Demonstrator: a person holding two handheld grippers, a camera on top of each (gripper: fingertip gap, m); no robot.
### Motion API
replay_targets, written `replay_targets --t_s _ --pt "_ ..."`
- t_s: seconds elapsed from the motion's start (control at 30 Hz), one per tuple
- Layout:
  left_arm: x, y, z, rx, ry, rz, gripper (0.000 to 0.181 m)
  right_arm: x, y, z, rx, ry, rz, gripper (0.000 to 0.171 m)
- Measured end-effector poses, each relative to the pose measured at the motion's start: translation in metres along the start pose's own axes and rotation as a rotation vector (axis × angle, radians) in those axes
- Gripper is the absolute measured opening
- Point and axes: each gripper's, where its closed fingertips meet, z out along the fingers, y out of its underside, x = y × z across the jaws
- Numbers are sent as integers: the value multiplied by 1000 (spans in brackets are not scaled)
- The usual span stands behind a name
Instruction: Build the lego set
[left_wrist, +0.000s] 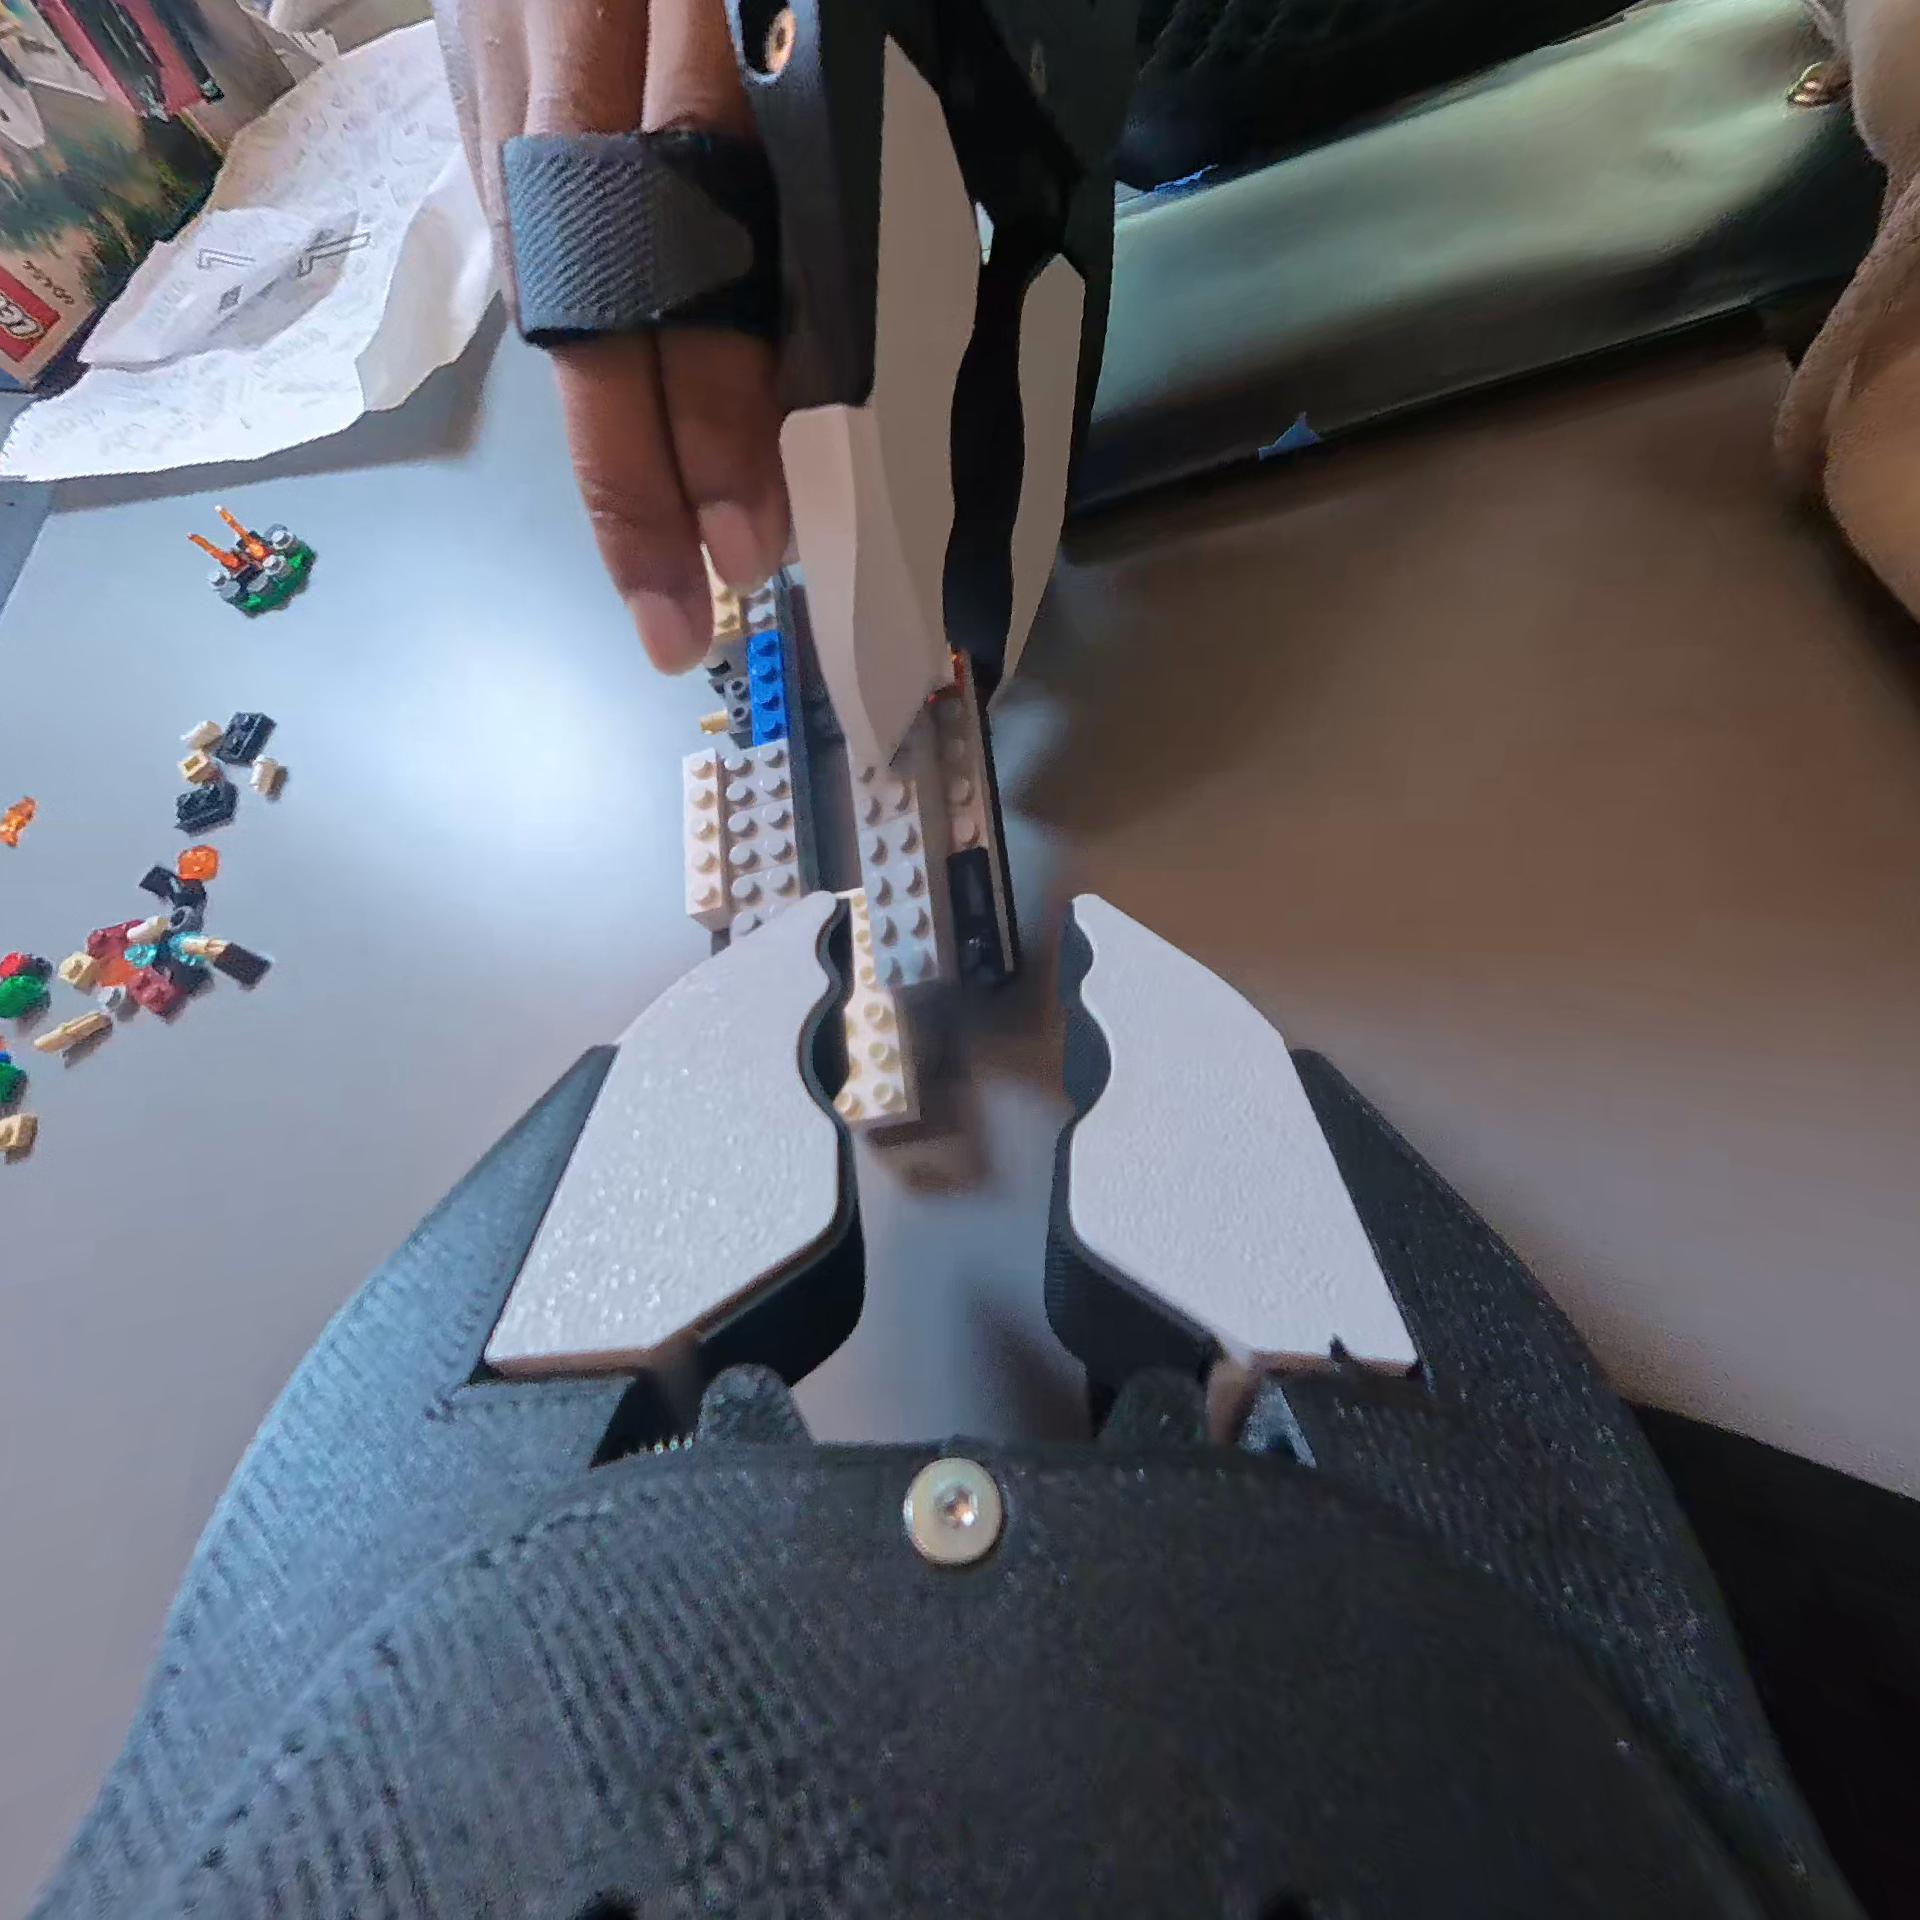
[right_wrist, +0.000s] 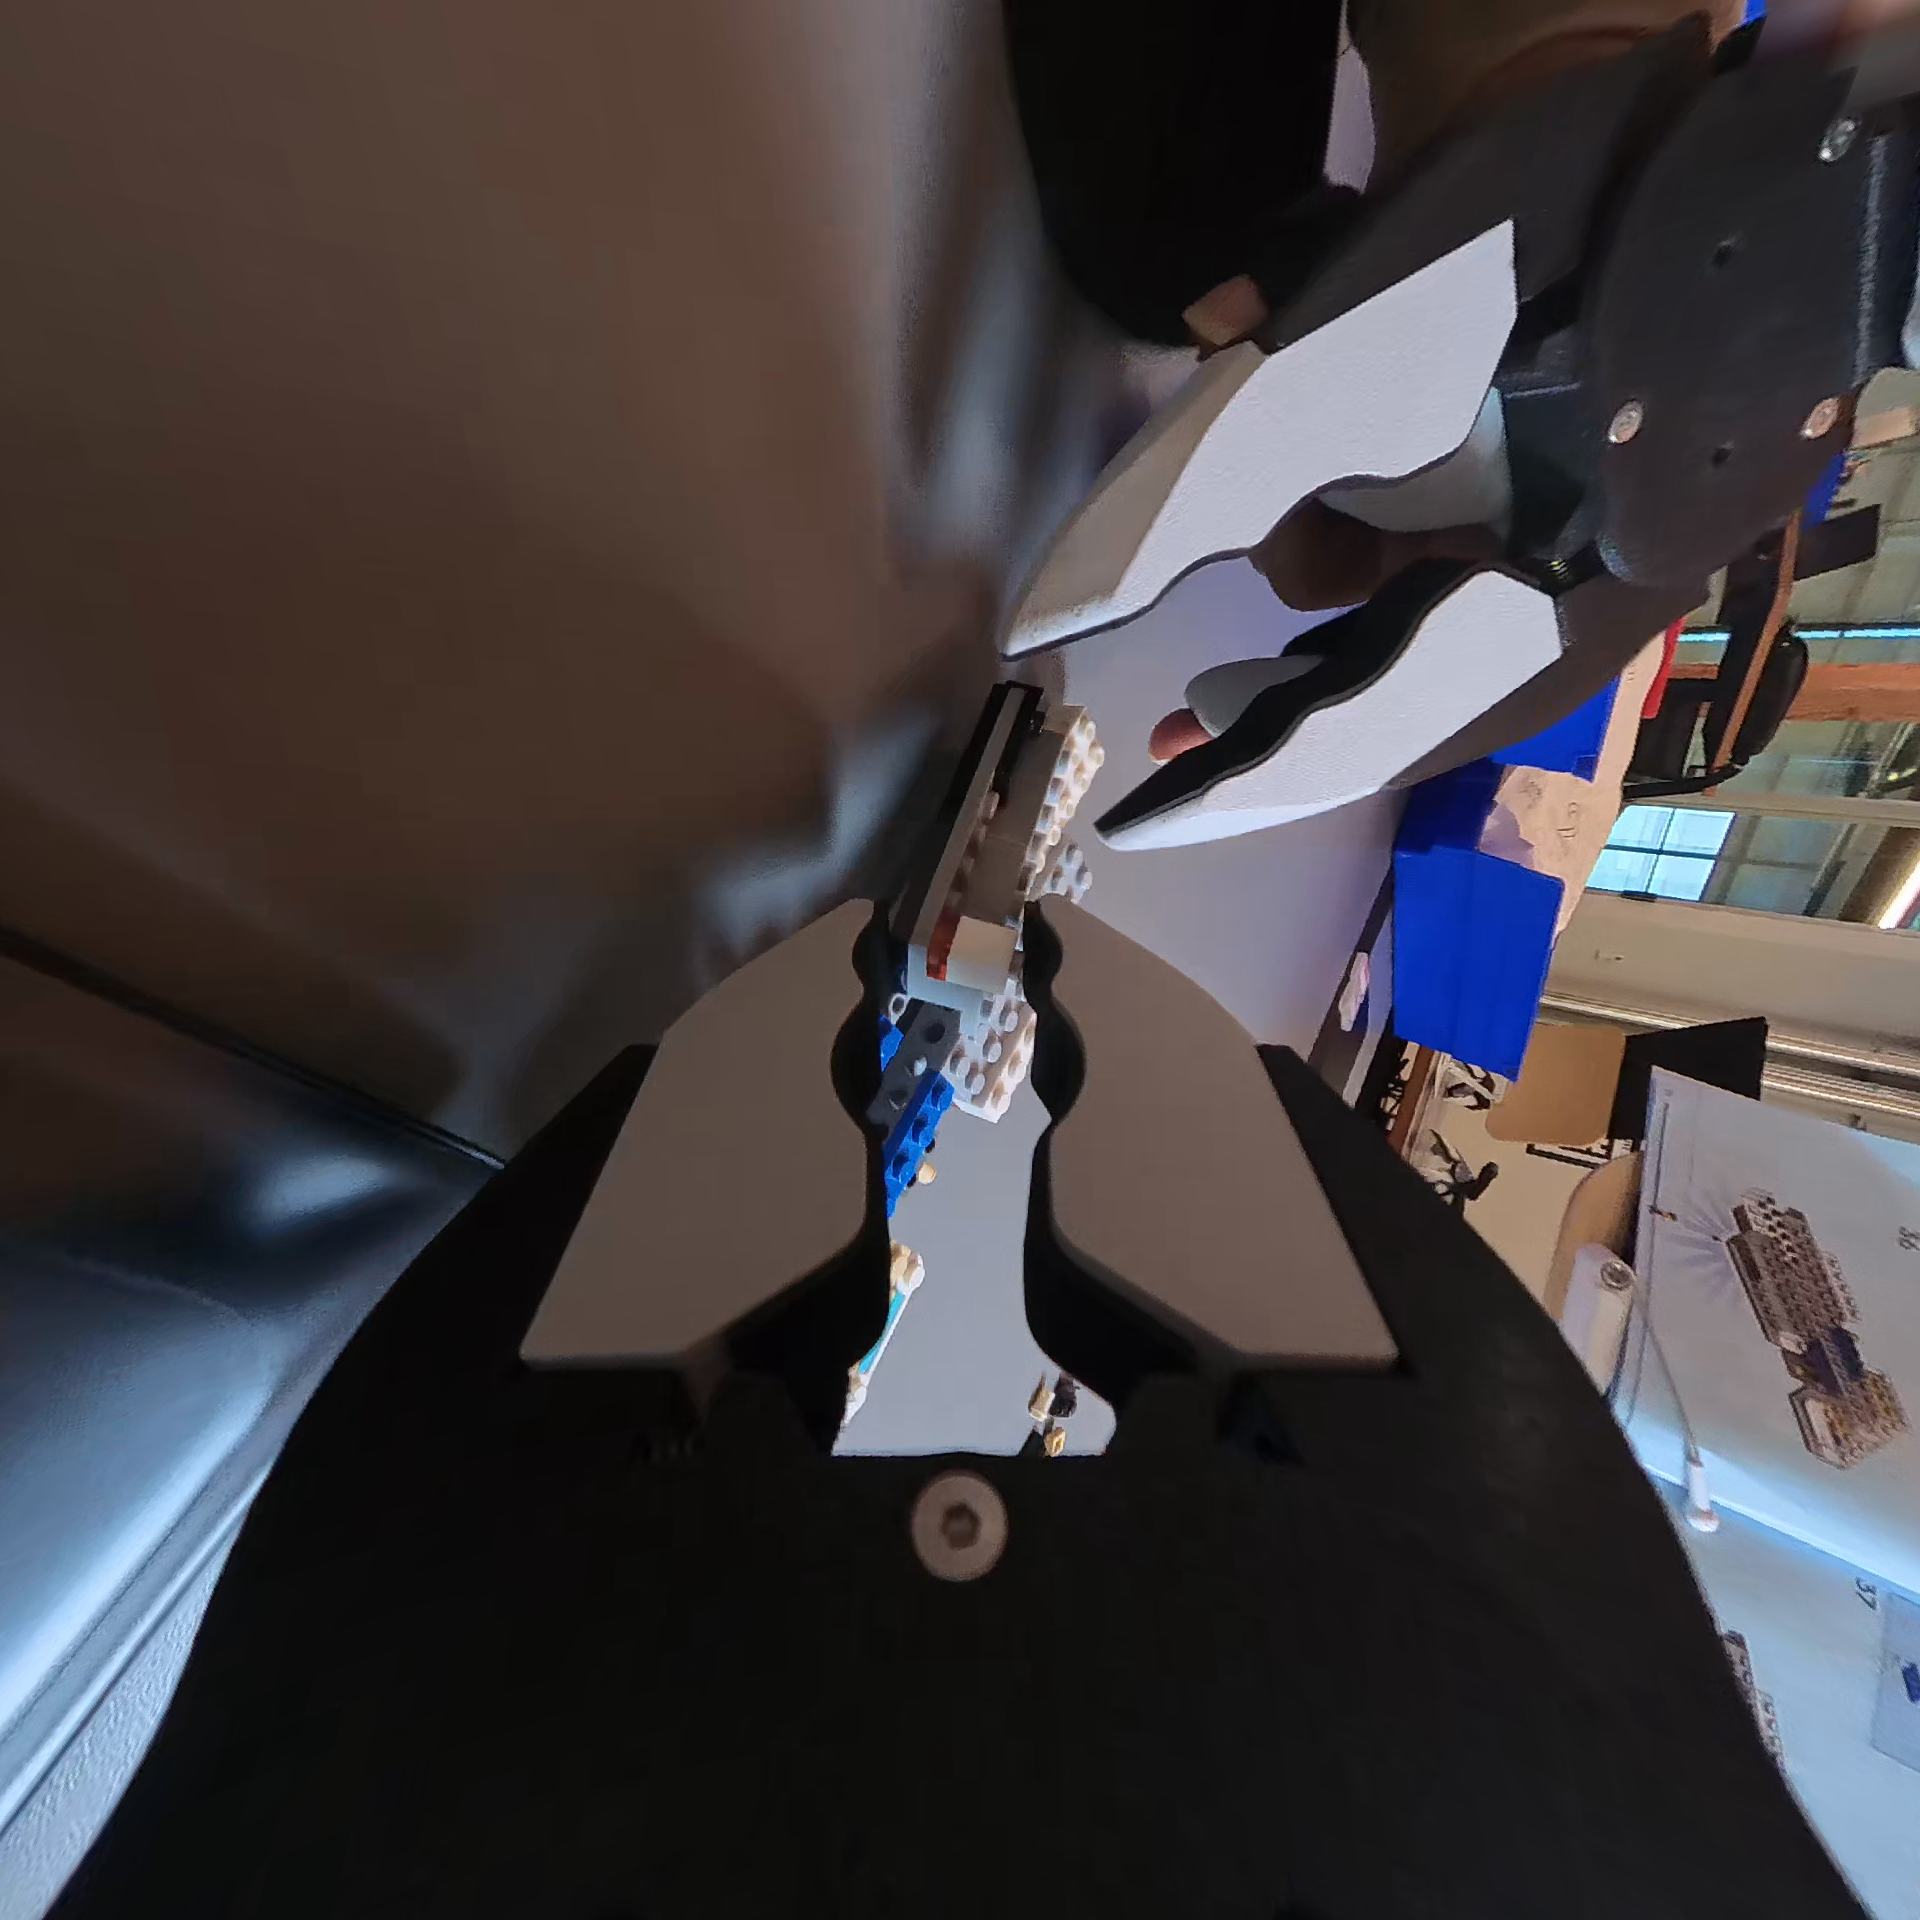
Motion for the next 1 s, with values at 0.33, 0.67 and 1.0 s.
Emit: replay_targets --t_s 0.33,0.67,1.0 --pt "-1 11 13 -101 -79 116 30 -8 7 -8 -30 -141 182 47" --pt "0 10 15 -143 -106 175 33 -26 26 -41 -86 -339 715 44" --pt "-5 9 20 -137 -118 101 30 -15 12 -36 -79 -259 749 31"
